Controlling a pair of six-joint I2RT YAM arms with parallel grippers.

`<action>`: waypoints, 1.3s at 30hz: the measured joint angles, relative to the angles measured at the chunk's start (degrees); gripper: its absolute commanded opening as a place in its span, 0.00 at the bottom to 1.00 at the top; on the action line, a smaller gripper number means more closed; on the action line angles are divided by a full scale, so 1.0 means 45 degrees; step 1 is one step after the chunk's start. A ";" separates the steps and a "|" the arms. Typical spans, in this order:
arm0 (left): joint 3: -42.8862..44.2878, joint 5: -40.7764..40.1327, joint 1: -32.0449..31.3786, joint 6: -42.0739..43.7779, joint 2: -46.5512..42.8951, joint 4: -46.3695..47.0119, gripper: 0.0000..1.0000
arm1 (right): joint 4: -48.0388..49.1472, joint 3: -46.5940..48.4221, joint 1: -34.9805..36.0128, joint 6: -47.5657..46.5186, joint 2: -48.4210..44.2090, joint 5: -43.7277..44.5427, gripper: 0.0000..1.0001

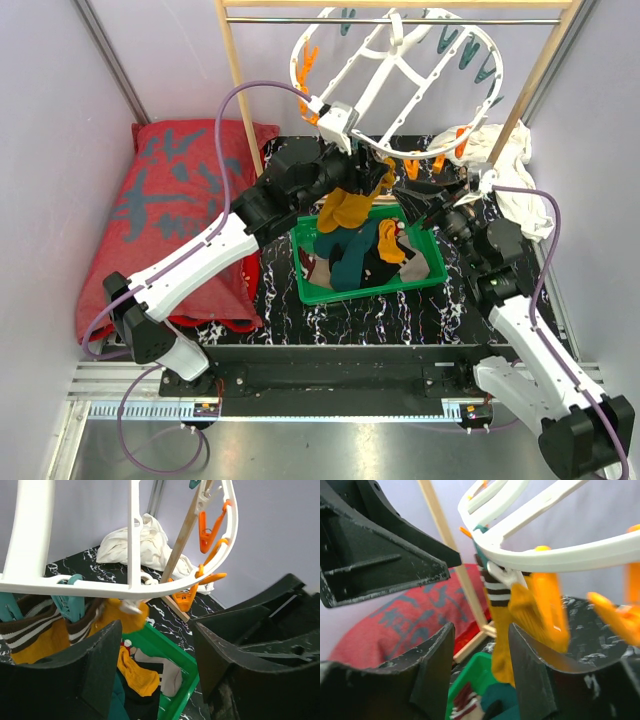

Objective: Clip the socks to the hanger
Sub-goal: Clamp the sock onto the hanger, then open the clamp at the hanger.

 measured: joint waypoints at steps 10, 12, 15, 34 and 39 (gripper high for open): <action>0.0000 -0.0083 0.0078 -0.0010 0.0000 -0.0024 0.62 | -0.0165 -0.0845 0.0000 -0.2511 -0.0398 0.2176 0.59; 0.0000 -0.0078 0.0078 -0.0010 0.0000 -0.0034 0.62 | 0.0005 -0.0850 0.0000 -0.2735 -0.0097 0.2157 0.58; 0.0010 -0.0078 0.0078 -0.0010 0.0000 -0.0044 0.62 | 0.0452 -0.0845 0.0000 -0.2914 0.0442 0.1996 0.58; 0.0121 -0.0029 0.0078 -0.0063 0.0000 -0.0107 0.62 | 0.2686 -0.0262 0.0000 -0.2608 0.1889 0.0345 0.52; 0.0121 0.0019 0.0078 -0.0155 0.0000 -0.0107 0.62 | 0.3147 -0.0141 0.0000 -0.2458 0.2283 0.0107 0.51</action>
